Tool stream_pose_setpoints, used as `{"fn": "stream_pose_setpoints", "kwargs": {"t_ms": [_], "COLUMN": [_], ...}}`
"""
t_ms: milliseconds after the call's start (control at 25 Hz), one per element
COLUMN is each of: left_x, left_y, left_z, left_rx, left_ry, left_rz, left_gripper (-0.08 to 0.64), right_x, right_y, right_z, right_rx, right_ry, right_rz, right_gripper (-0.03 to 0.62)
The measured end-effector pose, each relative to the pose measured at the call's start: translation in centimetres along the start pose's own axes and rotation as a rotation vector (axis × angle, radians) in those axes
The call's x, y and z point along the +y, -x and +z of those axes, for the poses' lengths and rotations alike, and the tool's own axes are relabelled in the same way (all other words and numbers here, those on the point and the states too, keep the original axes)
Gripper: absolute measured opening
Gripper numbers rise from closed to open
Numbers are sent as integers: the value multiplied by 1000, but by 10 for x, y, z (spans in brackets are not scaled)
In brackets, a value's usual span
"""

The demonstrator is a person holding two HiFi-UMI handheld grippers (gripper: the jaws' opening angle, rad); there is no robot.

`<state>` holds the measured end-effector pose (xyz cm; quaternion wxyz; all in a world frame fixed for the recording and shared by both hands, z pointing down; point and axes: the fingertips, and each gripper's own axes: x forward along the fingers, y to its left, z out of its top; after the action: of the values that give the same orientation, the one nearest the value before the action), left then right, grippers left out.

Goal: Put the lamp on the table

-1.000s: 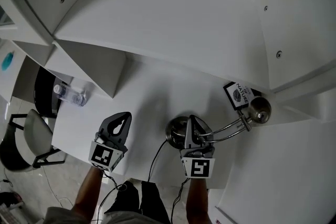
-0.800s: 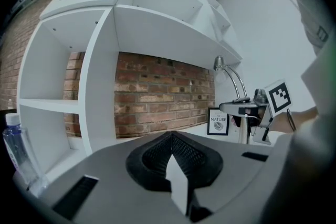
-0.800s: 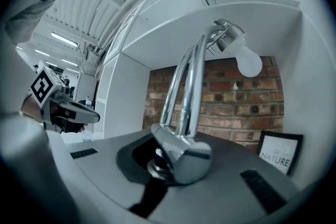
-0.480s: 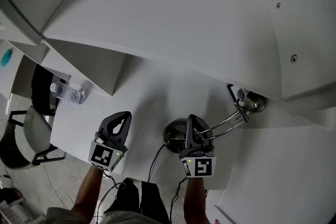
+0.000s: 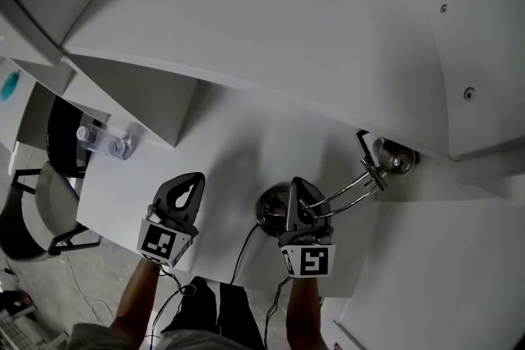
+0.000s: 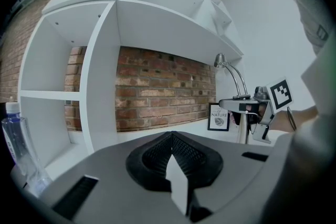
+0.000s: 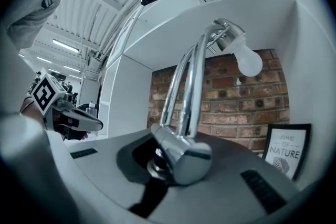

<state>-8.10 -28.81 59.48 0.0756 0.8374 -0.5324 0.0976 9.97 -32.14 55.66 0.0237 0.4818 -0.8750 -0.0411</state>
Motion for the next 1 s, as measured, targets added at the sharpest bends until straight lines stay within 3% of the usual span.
{"fn": "stream_pose_setpoints", "kwargs": {"t_ms": [1000], "left_x": [-9], "left_y": [9], "left_z": [-16], "left_rx": [23], "left_ry": [21], "left_rz": [-17], "left_gripper": [0], "right_x": [13], "right_y": [15], "right_z": [-6], "right_rx": [0], "right_ry": [10], "right_rz": [-32], "right_gripper": [20]}}
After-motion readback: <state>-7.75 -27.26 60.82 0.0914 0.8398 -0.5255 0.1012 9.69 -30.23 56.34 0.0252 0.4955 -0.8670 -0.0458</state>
